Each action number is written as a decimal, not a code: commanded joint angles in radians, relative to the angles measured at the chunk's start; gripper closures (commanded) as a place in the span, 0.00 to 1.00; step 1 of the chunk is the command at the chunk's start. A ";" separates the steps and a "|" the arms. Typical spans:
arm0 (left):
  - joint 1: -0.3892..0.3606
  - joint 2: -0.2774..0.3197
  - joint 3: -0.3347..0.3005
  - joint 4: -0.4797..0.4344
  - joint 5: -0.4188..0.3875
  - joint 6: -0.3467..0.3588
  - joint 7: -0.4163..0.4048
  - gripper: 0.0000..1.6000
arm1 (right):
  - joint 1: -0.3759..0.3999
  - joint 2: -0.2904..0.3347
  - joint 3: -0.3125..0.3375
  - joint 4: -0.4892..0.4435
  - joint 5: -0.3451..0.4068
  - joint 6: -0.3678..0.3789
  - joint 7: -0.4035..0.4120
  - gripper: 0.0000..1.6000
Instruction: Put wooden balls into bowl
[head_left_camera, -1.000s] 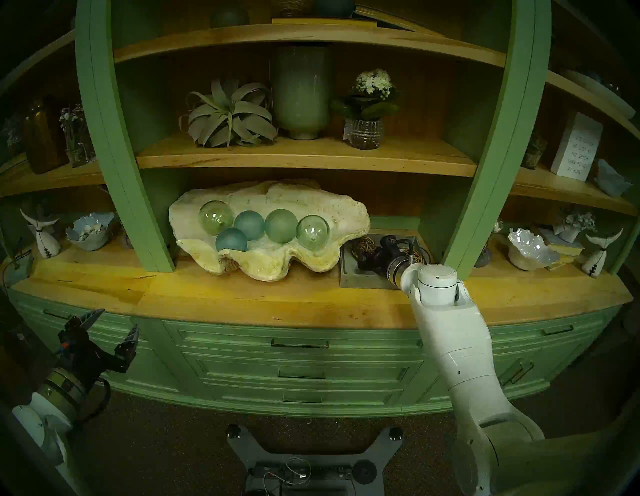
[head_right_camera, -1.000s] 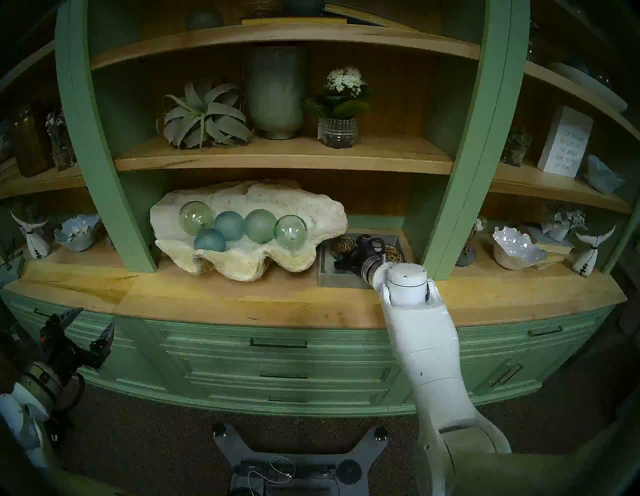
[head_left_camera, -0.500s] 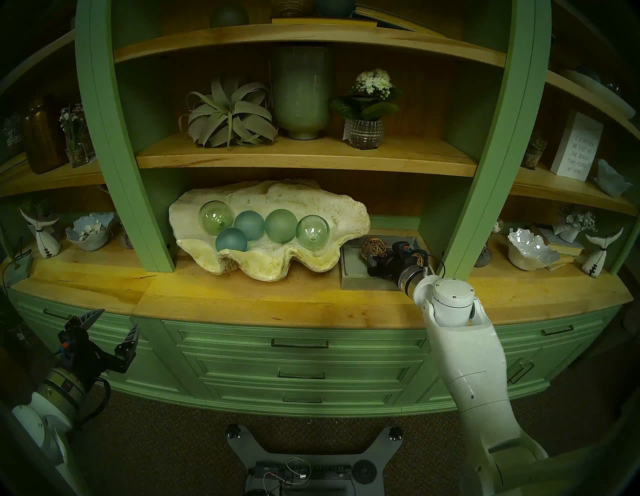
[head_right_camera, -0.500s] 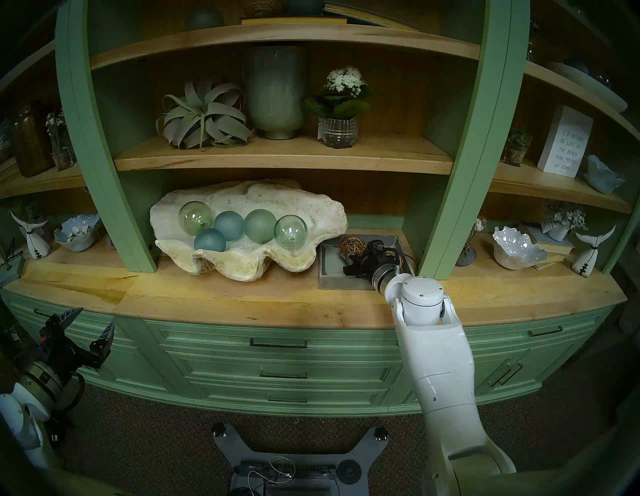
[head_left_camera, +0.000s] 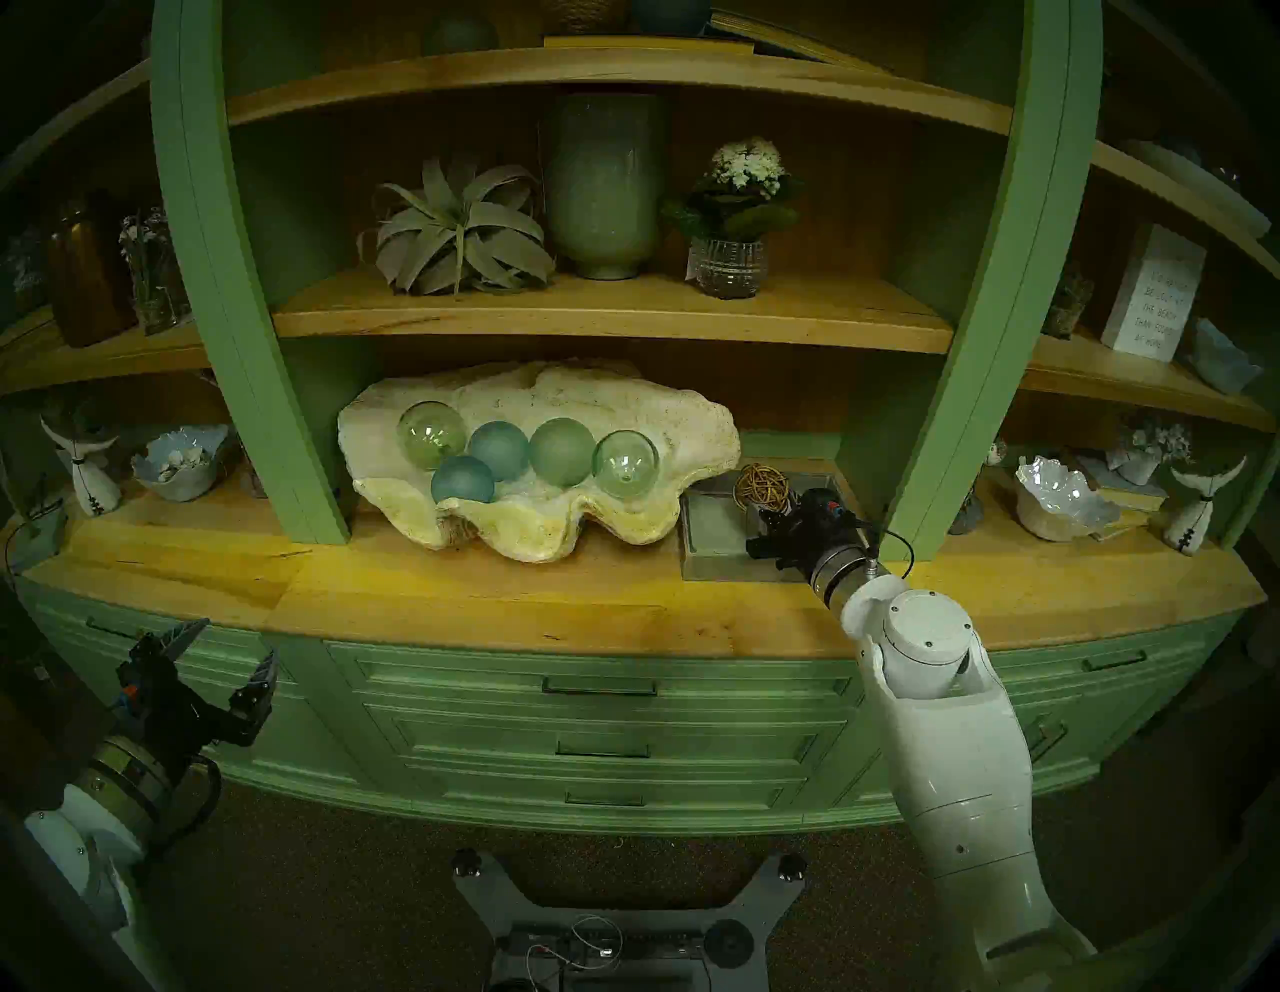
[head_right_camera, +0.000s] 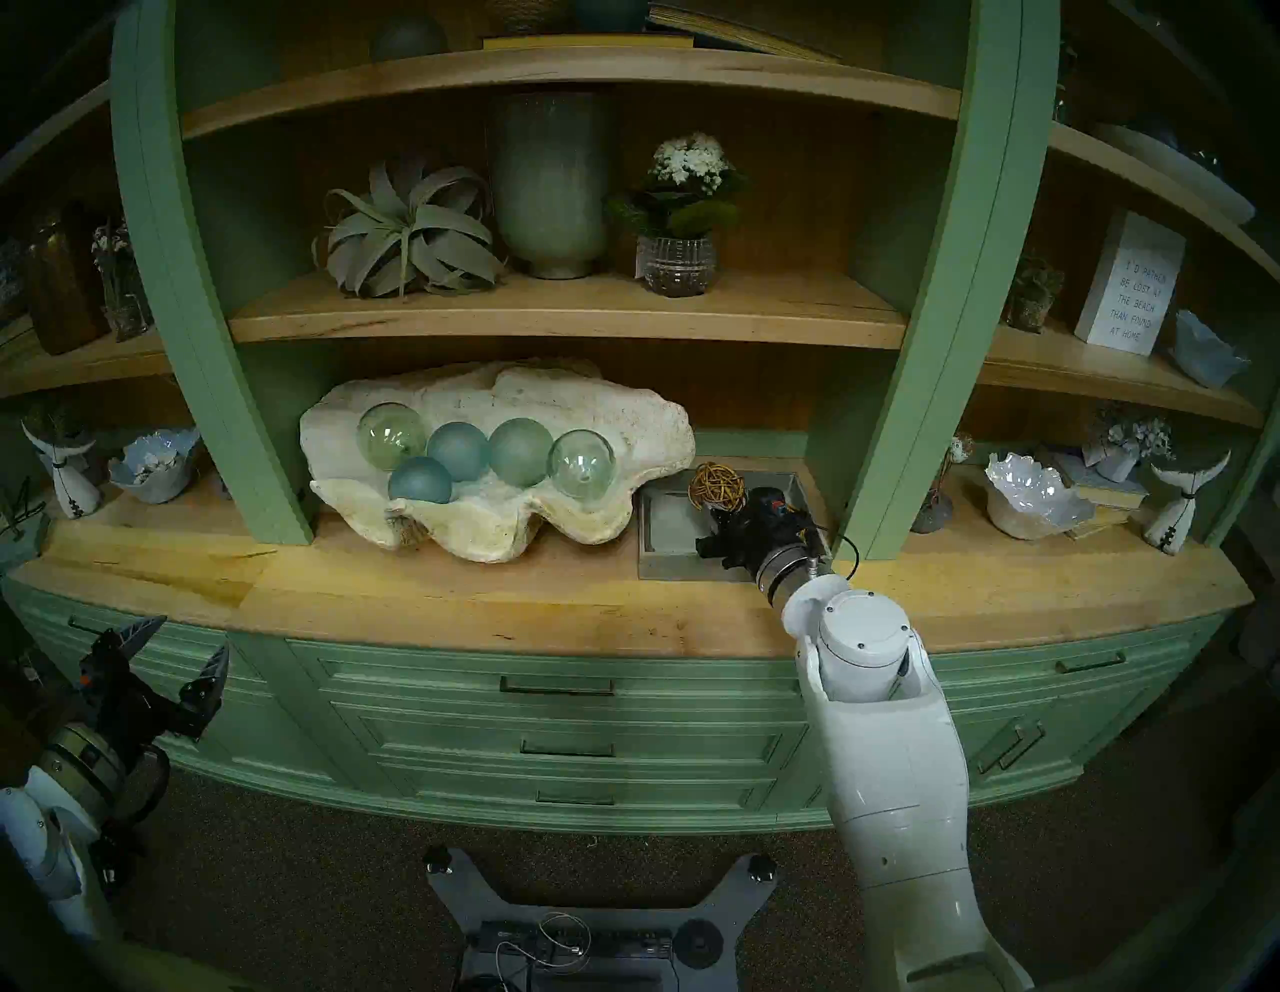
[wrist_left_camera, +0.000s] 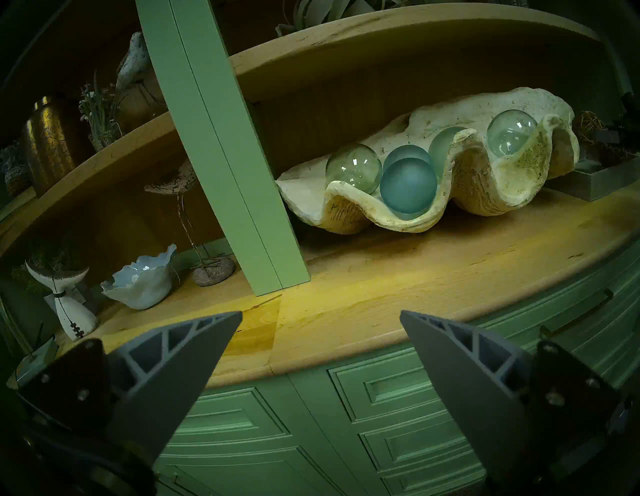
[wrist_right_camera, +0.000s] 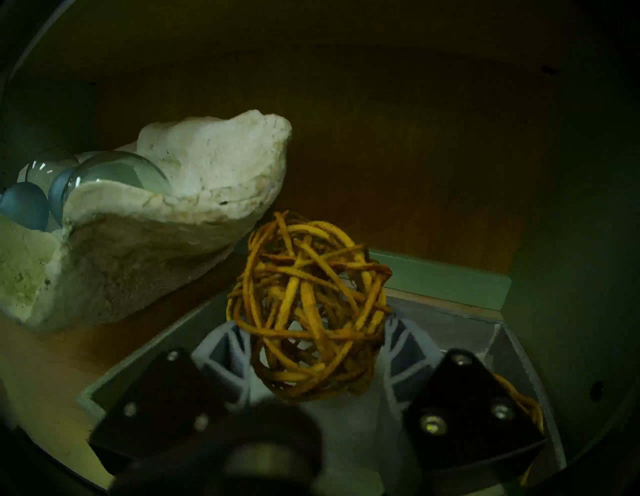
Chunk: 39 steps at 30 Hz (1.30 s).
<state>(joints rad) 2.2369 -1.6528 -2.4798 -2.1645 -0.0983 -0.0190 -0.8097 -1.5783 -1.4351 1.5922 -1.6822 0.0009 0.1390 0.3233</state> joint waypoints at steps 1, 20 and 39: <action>-0.005 0.004 -0.001 -0.022 -0.005 -0.004 -0.001 0.00 | -0.048 -0.009 -0.010 -0.114 -0.032 -0.086 -0.034 1.00; -0.004 0.003 -0.001 -0.024 -0.005 -0.004 -0.002 0.00 | -0.164 -0.063 -0.061 -0.289 -0.168 -0.204 -0.186 1.00; -0.002 0.000 -0.002 -0.030 -0.007 -0.002 -0.003 0.00 | -0.139 -0.101 -0.217 -0.321 -0.294 -0.185 -0.212 1.00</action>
<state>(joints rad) 2.2365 -1.6534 -2.4801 -2.1660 -0.0981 -0.0188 -0.8101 -1.7697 -1.5101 1.4197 -2.0180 -0.2806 -0.0504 0.1107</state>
